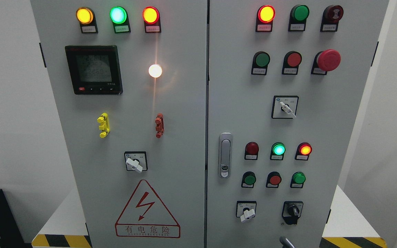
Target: Press green start button
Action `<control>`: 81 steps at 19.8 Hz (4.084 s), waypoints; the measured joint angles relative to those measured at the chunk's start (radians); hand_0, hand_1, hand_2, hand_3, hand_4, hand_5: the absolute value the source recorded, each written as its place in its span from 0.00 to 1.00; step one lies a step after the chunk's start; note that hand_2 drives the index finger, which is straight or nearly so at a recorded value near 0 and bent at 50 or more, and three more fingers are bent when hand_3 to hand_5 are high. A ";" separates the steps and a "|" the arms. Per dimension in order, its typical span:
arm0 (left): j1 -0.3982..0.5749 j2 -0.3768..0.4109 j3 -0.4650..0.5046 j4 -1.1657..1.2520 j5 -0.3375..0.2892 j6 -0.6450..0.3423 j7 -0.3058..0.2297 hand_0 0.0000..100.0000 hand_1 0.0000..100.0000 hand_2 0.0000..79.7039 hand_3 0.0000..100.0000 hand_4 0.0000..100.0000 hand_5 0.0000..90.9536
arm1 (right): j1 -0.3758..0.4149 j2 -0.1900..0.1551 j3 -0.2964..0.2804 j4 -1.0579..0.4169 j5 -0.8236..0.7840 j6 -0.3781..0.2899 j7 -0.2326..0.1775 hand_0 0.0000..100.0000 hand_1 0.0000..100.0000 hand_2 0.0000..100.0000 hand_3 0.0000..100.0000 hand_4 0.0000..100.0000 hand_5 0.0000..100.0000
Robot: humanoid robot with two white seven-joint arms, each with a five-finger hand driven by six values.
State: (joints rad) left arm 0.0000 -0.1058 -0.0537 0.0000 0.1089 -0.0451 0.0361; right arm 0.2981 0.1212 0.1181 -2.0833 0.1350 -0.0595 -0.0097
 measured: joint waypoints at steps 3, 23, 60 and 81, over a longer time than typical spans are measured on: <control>0.000 0.000 0.000 0.000 0.000 0.000 0.000 0.12 0.56 0.00 0.00 0.00 0.00 | 0.000 0.000 0.000 0.000 0.000 0.000 0.000 0.00 0.03 0.00 0.00 0.00 0.00; 0.000 0.000 0.000 0.000 0.000 0.000 0.000 0.12 0.56 0.00 0.00 0.00 0.00 | -0.065 0.001 0.005 0.002 0.257 -0.049 -0.034 0.16 0.37 0.00 0.76 0.76 0.75; 0.000 0.000 0.000 0.000 0.000 0.000 0.000 0.12 0.56 0.00 0.00 0.00 0.00 | -0.383 0.009 -0.047 0.264 1.096 -0.116 -0.188 0.39 0.35 0.00 0.92 0.86 0.97; 0.000 0.000 0.000 0.000 0.000 0.000 0.000 0.12 0.56 0.00 0.00 0.00 0.00 | -0.485 0.011 -0.049 0.398 1.105 -0.100 -0.175 0.41 0.36 0.00 0.93 0.86 0.97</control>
State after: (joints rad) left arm 0.0000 -0.1057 -0.0537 0.0000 0.1089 -0.0452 0.0360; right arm -0.1870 0.1324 0.0691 -1.6851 1.2399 -0.1600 -0.1847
